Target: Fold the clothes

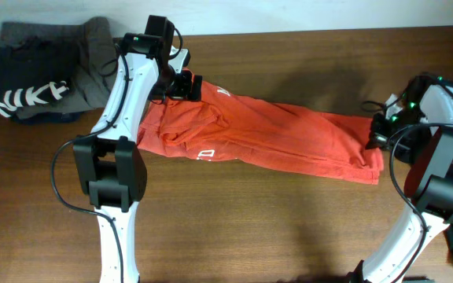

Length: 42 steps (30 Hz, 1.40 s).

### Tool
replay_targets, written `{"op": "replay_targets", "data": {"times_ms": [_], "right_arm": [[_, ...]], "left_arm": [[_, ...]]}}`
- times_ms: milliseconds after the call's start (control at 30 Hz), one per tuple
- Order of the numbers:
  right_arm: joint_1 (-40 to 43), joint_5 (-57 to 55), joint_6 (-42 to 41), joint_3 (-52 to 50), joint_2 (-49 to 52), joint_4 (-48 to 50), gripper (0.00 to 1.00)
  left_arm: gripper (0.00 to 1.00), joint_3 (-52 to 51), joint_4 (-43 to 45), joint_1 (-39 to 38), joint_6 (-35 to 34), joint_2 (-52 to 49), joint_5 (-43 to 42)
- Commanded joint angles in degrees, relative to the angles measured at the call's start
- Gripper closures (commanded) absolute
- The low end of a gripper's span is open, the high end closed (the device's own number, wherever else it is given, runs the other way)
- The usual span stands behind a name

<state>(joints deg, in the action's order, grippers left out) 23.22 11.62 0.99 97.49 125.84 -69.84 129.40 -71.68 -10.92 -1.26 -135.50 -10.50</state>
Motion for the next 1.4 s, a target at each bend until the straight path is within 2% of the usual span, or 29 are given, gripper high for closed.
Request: {"op": "replay_targets", "data": {"times_ms": [0, 267, 533, 767, 833, 900, 967, 1033, 1233, 1300, 1367], "right_arm": [[0.2, -8.4, -4.2, 5.0, -0.7, -1.9, 0.96], [-2.3, -11.1, -4.5, 10.6, -0.8, -7.2, 0.96], [-11.0, -15.0, -6.6, 10.9, -0.8, -7.3, 0.96], [-19.1, -16.6, -11.8, 10.8, -0.8, -8.2, 0.96], [-21.2, -16.1, -12.6, 10.8, -0.8, -8.2, 0.92], [-23.2, -15.1, -12.5, 10.8, -0.8, -8.2, 0.78], [-24.8, -14.2, -12.5, 10.8, -0.7, -8.1, 0.54], [-26.2, -13.6, -12.5, 10.8, -0.7, -7.8, 0.59], [-28.1, -14.0, -12.5, 10.9, -0.8, -6.9, 0.59], [-26.8, -18.1, -15.9, 12.3, -0.8, -8.5, 0.61], [-25.2, -20.7, -17.6, 14.5, -0.8, -10.5, 0.57]], "left_arm": [[0.01, 0.8, 0.1, 0.2, 0.9, 1.4, -0.6], [0.01, 0.8, 0.1, 0.2, 0.9, 1.4, -0.6], [0.01, 0.8, 0.1, 0.2, 0.9, 1.4, -0.6], [0.01, 0.8, 0.1, 0.2, 0.9, 1.4, -0.6], [0.01, 0.8, 0.1, 0.2, 0.9, 1.4, -0.6], [0.01, 0.8, 0.1, 0.2, 0.9, 1.4, -0.6], [0.01, 0.8, 0.1, 0.2, 0.9, 1.4, -0.6], [0.01, 0.8, 0.1, 0.1, 0.9, 1.4, -0.6], [0.01, 0.8, 0.1, 0.1, 0.9, 1.4, -0.6], [0.01, 0.8, 0.1, 0.1, 0.9, 1.4, -0.6], [0.01, 0.8, -0.1, 0.1, 0.9, 1.4, -0.6]]}}
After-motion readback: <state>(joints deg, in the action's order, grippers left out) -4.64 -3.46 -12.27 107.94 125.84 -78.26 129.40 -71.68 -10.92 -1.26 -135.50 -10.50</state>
